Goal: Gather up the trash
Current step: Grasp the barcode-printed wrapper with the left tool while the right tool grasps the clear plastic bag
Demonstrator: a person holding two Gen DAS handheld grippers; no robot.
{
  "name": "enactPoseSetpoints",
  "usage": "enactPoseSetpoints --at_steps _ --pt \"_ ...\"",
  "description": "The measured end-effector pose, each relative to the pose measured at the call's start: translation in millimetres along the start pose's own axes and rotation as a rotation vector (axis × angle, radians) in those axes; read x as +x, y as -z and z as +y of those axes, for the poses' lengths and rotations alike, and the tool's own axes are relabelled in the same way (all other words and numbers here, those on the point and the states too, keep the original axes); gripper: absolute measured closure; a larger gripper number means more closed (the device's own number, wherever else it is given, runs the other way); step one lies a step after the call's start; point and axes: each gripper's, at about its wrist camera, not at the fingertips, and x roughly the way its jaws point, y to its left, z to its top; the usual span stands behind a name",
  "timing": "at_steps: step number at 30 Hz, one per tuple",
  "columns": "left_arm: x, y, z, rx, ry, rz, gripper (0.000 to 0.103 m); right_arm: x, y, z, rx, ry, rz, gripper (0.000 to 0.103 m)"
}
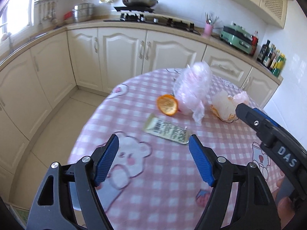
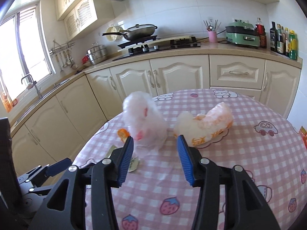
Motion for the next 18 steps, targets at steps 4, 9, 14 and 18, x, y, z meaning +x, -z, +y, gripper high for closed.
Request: enactPoseSetpoints --at_steps 4,9,14,18 --pt "25 -8 -14 0.024 -0.008 0.039 0.031 9 -2 -14 0.027 0.003 0.006 0.055" --pt "56 -9 -27 0.055 -0.057 0.085 0.031 28 -2 -25 0.046 0.005 0.028 0.055" --pt "73 -10 -26 0.052 -0.068 0.104 0.031 41 1 -28 0.062 0.004 0.043 0.055" --pt "73 -11 -24 0.041 -0.044 0.099 0.033 50 3 -30 0.068 -0.001 0.063 0.055"
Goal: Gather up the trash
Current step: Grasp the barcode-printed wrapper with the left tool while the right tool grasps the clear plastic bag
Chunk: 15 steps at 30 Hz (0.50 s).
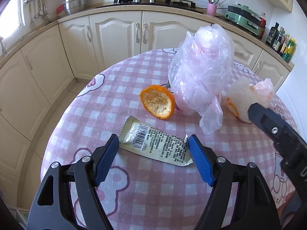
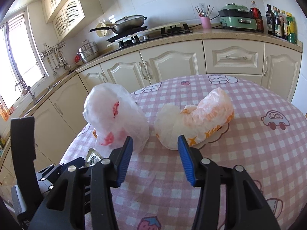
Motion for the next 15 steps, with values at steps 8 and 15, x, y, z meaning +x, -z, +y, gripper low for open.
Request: enactPoseSetpoints --at_steps 8,15 --pt "-1 0 -6 0.034 0.079 -0.02 0.074 2 1 3 -0.004 -0.003 0.0 0.055" --pt "-2 1 5 0.003 0.169 -0.023 0.099 -4 0 8 -0.009 -0.007 -0.017 0.054"
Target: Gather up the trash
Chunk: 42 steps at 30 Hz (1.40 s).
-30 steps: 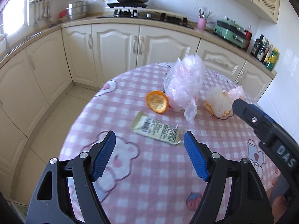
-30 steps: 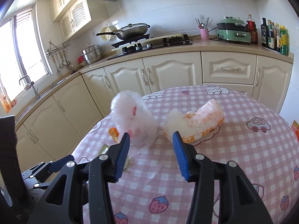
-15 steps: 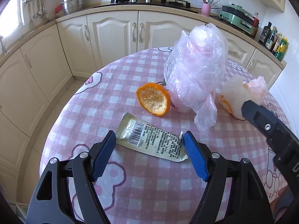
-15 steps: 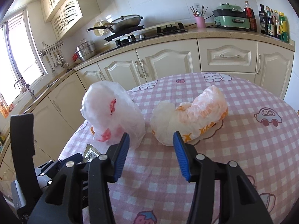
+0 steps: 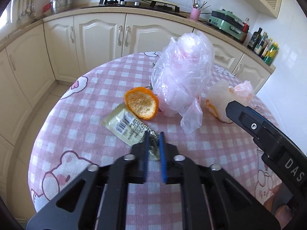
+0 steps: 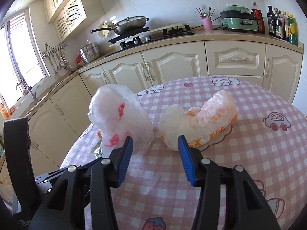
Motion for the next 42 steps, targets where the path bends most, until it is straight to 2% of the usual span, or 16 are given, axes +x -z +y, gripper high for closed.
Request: enactPoseSetpoints --at_steps 10,17,19,20,21,22,24,33,39,42 --pt "-25 7 26 -0.078 0.029 -0.061 0.102 0 -4 21 -0.035 -0.031 0.008 0.054" --pt "-47 5 42 -0.102 0.033 -0.105 0.102 24 -7 49 -0.096 -0.057 0.072 0.054" --pt "-54 5 45 -0.106 0.041 -0.117 0.102 32 -8 54 -0.123 -0.034 0.092 0.055" --pt "-57 5 46 -0.108 0.046 -0.122 0.102 37 -7 56 -0.131 -0.027 0.105 0.059" --pt "-59 6 47 -0.11 0.053 -0.126 0.102 40 -6 56 -0.134 -0.031 0.121 0.075" --pt "-62 7 48 -0.11 0.058 -0.131 0.102 42 -4 57 -0.131 -0.044 0.14 0.082" --pt "-66 8 50 -0.112 0.062 -0.137 0.102 42 -2 57 -0.135 -0.038 0.146 0.084" --pt "-93 11 56 -0.118 0.076 -0.18 0.102 1 -2 51 -0.091 -0.039 0.052 0.089" --pt "-120 17 66 -0.13 0.082 -0.226 0.102 -37 -7 74 -0.122 -0.082 -0.02 0.089" --pt "-134 26 73 -0.139 0.071 -0.246 0.102 -50 -4 97 -0.143 -0.143 -0.029 0.089"
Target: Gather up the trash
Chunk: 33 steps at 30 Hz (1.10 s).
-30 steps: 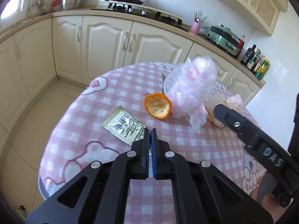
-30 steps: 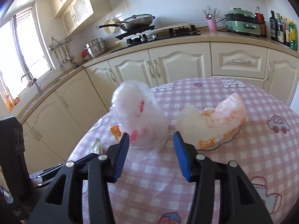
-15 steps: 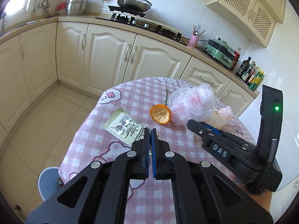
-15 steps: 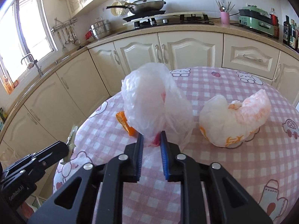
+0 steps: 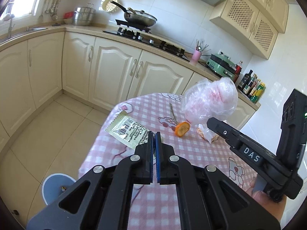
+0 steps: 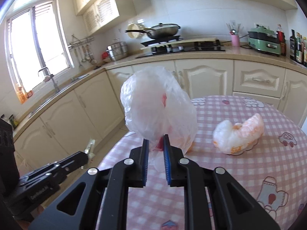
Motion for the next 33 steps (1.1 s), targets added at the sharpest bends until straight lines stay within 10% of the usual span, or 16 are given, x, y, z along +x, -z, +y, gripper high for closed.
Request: enactPoseSetpoints --at_steps 17,33 --pt "-88 48 150 -0.199 -0.255 -0.024 0.102 71 70 191 -0.152 -0.329 0.247 0.089" --pt "-59 77 239 -0.335 -0.358 0.065 0.102 179 142 262 -0.18 -0.353 0.48 0.084"
